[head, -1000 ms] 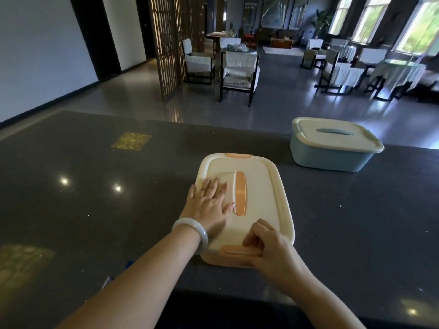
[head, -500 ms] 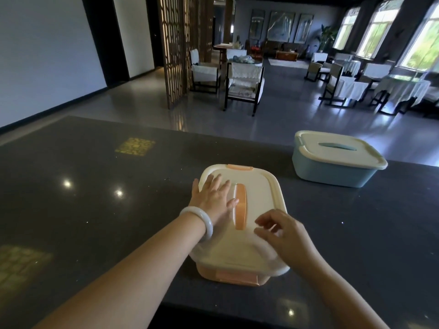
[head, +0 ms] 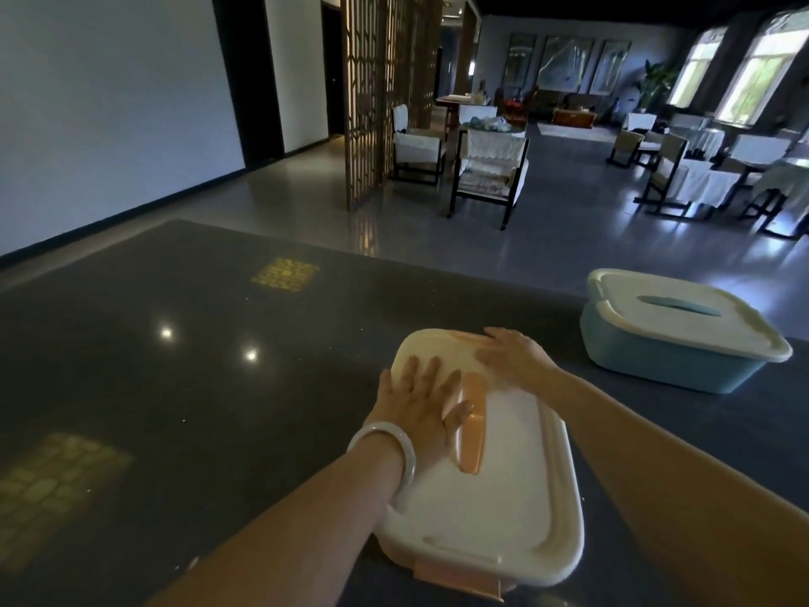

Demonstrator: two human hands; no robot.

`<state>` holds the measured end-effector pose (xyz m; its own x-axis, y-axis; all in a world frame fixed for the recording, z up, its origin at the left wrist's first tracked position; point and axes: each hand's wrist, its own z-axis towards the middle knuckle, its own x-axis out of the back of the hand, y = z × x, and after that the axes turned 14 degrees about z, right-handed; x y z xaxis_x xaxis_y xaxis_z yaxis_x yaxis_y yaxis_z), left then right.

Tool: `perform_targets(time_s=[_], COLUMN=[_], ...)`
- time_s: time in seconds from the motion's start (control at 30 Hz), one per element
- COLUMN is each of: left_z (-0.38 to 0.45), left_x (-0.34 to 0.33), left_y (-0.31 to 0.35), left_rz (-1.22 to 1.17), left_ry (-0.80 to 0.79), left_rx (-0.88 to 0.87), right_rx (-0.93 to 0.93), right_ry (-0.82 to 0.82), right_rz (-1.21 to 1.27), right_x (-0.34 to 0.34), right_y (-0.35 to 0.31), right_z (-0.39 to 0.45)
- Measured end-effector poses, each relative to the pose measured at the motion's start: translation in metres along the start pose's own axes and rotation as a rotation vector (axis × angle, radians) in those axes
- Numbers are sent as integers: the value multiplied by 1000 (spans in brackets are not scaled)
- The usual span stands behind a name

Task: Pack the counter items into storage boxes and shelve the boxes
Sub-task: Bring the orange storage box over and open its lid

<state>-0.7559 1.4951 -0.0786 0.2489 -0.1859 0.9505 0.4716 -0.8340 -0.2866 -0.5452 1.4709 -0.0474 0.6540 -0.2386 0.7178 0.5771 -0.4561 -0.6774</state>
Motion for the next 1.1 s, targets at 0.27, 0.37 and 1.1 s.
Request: perform_targets(time_s=[0.27, 0.37, 1.1], left_z=[2, 5, 10], left_x=[-6, -8, -5], left_y=[2, 1, 4], left_rz=[-2, -6, -223], left_ry=[43, 5, 0], left_rx=[4, 4, 139], right_rx=[-35, -33, -220], right_ry=[87, 148, 281], right_rz=[289, 144, 438], right_x=[-3, -6, -38], right_y=[12, 10, 58], right_z=[26, 32, -148])
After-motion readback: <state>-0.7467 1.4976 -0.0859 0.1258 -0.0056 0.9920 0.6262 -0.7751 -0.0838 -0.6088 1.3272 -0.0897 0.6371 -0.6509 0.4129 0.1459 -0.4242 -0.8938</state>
